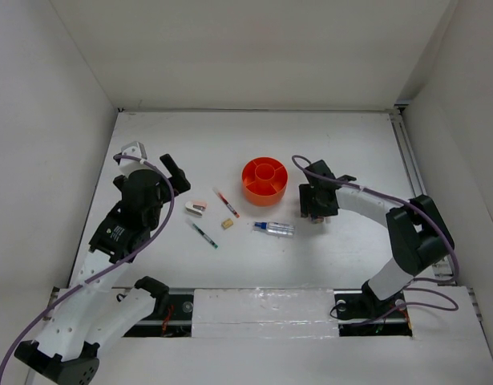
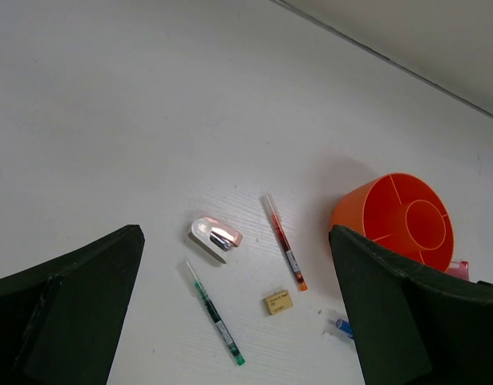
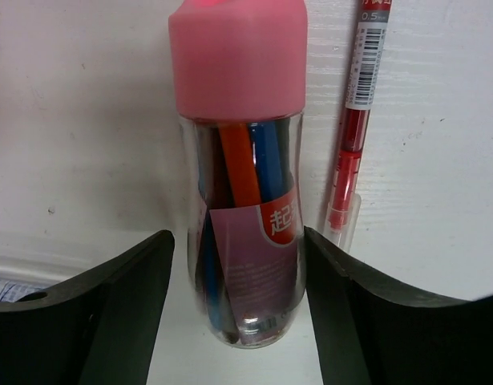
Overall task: Sort the stationery into containers
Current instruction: Pick up the stationery from the center of the board, then place the stationery in the storage box.
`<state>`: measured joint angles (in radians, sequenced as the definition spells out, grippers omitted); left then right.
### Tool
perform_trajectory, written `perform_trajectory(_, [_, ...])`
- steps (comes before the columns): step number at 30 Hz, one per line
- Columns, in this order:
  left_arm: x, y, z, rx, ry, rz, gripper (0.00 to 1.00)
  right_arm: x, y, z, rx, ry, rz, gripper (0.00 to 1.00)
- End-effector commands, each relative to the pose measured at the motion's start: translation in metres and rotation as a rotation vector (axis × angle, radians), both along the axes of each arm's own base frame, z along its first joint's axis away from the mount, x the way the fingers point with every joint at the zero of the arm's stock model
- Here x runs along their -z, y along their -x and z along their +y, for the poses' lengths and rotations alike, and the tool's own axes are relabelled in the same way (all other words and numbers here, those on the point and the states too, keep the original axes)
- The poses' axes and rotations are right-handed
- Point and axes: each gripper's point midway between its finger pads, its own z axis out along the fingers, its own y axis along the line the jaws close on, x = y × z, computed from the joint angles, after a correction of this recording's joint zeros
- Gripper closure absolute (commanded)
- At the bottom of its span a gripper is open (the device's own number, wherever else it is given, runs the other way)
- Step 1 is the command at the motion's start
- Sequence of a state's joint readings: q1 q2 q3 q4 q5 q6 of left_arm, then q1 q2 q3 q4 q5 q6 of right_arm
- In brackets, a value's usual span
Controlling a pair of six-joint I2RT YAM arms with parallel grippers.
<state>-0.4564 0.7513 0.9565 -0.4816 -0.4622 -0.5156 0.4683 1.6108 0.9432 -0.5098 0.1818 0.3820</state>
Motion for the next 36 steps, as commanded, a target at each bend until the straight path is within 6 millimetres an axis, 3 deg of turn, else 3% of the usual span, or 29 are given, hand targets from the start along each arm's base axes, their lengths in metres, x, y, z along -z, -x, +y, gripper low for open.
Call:
perform_trajectory(1, [-0.005, -0.003, -0.001, 0.005, 0.003, -0.026, 0.0, -0.001, -0.008, 0.009, -0.007, -0.021, -0.042, 0.31])
perform_trajectory(3, [-0.005, -0.003, -0.001, 0.005, 0.003, -0.026, 0.0, -0.001, -0.008, 0.008, -0.003, -0.014, -0.046, 0.34])
perform_trajectory(6, [-0.005, -0.003, -0.001, 0.005, 0.003, -0.026, 0.0, 0.0, -0.01, 0.006, 0.002, 0.001, -0.043, 0.5])
perform_trajectory(10, [-0.005, -0.003, -0.001, 0.005, 0.003, -0.026, 0.0, 0.001, -0.007, 0.001, 0.027, 0.017, -0.035, 0.8])
perform_trajectory(11, [-0.005, -0.003, -0.001, 0.005, 0.003, -0.026, 0.0, -0.002, -0.009, 0.001, 0.027, 0.035, -0.045, 0.96])
perform_trajectory(12, [-0.005, -0.003, -0.001, 0.005, 0.003, -0.026, 0.0, -0.007, -0.007, 0.003, 0.032, 0.036, -0.056, 1.0])
perform_trajectory(15, [-0.005, -0.003, -0.001, 0.005, 0.003, -0.026, 0.0, -0.034, -0.008, 0.01, 0.034, 0.01, -0.118, 1.0])
perform_trajectory(16, [-0.005, -0.003, -0.001, 0.005, 0.003, -0.026, 0.0, -0.057, -0.007, 0.016, 0.02, -0.015, -0.177, 1.0])
perform_trajectory(17, [-0.002, -0.005, -0.002, 0.005, -0.001, -0.018, 0.0, -0.067, -0.005, 0.019, 0.021, -0.037, -0.2, 1.0])
perform_trajectory(19, [-0.016, -0.004, -0.009, 0.035, 0.041, -0.043, 0.0, -0.093, -0.003, 0.021, 0.015, -0.065, -0.256, 1.0])
perform_trajectory(21, [-0.019, -0.005, -0.016, 0.058, 0.063, -0.042, 0.0, -0.129, 0.0, 0.024, 0.014, -0.123, -0.331, 1.0])
perform_trajectory(23, [-0.024, -0.002, -0.027, 0.113, 0.107, -0.053, 0.0, -0.149, 0.008, 0.024, -0.008, -0.131, -0.362, 1.0])
perform_trajectory(24, [-0.033, -0.005, -0.034, 0.146, 0.134, -0.087, 0.0, -0.174, 0.011, 0.026, -0.025, -0.164, -0.418, 1.0])
perform_trajectory(26, [-0.04, -0.002, -0.055, 0.253, 0.179, -0.099, 0.0, -0.194, 0.023, 0.037, -0.101, -0.218, -0.459, 1.0])
perform_trajectory(27, [-0.049, -0.002, -0.064, 0.299, 0.205, -0.129, 0.0, -0.221, 0.03, 0.041, -0.134, -0.28, -0.527, 1.0])
perform_trajectory(29, [-0.056, 0.003, -0.087, 0.431, 0.237, -0.139, 0.0, -0.249, 0.037, 0.055, -0.19, -0.39, -0.624, 1.0])
perform_trajectory(30, [-0.052, 0.0, -0.097, 0.471, 0.247, -0.128, 0.0, -0.259, 0.046, 0.063, -0.237, -0.455, -0.643, 1.0])
perform_trajectory(34, [-0.074, 0.009, -0.146, 0.733, 0.369, -0.174, 0.0, -0.295, 0.066, 0.089, -0.373, -0.638, -0.712, 1.0])
perform_trajectory(36, [-0.078, 0.014, -0.16, 0.808, 0.402, -0.184, 0.0, -0.293, 0.069, 0.102, -0.407, -0.668, -0.687, 1.0])
